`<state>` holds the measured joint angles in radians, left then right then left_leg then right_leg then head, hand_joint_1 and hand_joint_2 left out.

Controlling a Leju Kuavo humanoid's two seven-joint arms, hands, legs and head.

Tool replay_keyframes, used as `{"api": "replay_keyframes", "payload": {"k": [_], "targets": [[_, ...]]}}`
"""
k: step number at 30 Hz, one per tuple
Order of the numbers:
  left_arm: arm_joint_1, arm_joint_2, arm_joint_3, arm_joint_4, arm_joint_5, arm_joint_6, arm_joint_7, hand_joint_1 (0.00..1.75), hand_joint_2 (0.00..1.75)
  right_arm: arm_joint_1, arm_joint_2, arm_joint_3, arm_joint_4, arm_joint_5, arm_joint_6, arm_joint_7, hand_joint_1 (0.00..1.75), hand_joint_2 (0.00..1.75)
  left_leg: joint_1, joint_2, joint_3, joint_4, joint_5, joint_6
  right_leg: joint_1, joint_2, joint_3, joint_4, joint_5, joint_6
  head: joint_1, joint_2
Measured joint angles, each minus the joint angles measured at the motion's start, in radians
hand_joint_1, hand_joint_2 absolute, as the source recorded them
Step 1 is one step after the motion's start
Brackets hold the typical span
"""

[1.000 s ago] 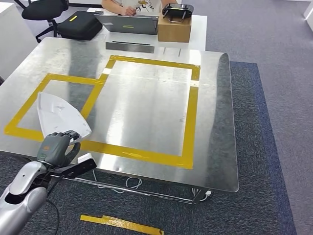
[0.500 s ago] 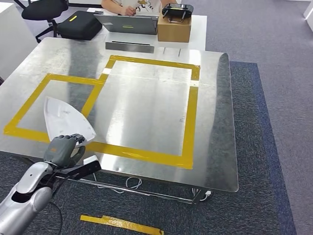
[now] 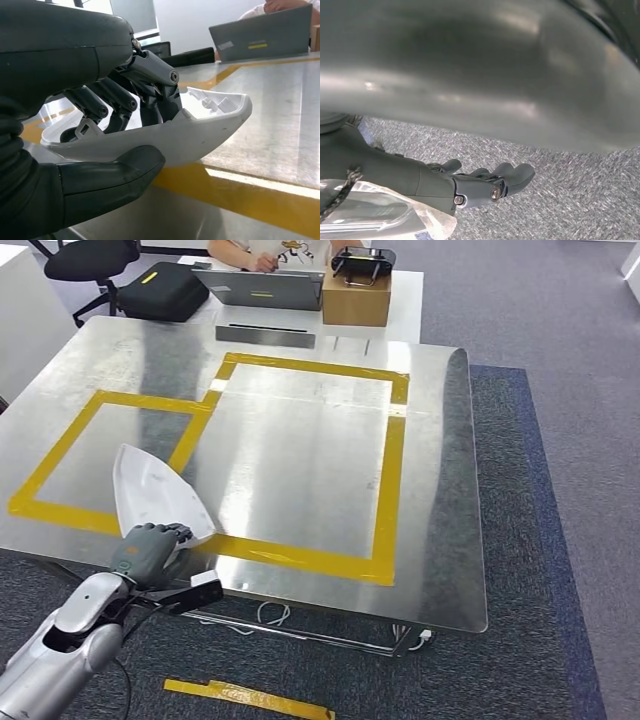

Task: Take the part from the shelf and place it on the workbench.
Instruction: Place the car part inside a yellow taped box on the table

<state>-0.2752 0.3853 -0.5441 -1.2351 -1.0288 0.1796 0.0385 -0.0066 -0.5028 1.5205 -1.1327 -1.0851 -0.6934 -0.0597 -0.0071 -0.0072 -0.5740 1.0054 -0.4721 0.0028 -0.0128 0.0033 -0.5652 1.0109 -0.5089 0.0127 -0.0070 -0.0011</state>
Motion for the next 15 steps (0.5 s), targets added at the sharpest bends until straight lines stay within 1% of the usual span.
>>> {"api": "replay_keyframes", "payload": {"k": [4, 8, 11, 15], "targets": [[-0.008, 0.000, -0.017, 0.014, -0.008, 0.000, -0.008, 1.75, 1.75, -0.001, 0.000, 0.004, 0.005, -0.002, 0.002, -0.012, 0.00, 0.00, 0.000, 0.000, 0.000, 0.000, 0.000, 0.000, 0.000, 0.000, 0.000, 0.000, 0.000, 0.000, 0.000, 0.000], [-0.012, 0.001, -0.029, 0.022, -0.008, 0.007, -0.015, 0.00, 1.75, -0.002, 0.001, 0.007, 0.010, -0.003, 0.001, -0.017, 0.00, 0.00, 0.000, 0.000, 0.000, 0.000, 0.000, 0.000, 0.000, 0.000, 0.000, 0.000, 0.000, 0.000, 0.000, 0.000], [-0.013, 0.002, -0.035, 0.024, -0.008, 0.011, -0.016, 0.00, 1.75, -0.003, 0.001, 0.011, 0.010, -0.003, 0.000, -0.017, 0.00, 0.00, 0.000, 0.000, 0.000, 0.000, 0.000, 0.000, 0.000, 0.000, 0.000, 0.000, 0.000, 0.000, 0.000, 0.000], [-0.014, 0.002, -0.038, 0.024, 0.006, 0.012, -0.016, 0.00, 0.00, -0.004, 0.001, 0.017, 0.010, -0.007, 0.000, -0.016, 0.00, 0.00, 0.000, 0.000, 0.000, 0.000, 0.000, 0.000, 0.000, 0.000, 0.000, 0.000, 0.000, 0.000, 0.000, 0.000]]}}
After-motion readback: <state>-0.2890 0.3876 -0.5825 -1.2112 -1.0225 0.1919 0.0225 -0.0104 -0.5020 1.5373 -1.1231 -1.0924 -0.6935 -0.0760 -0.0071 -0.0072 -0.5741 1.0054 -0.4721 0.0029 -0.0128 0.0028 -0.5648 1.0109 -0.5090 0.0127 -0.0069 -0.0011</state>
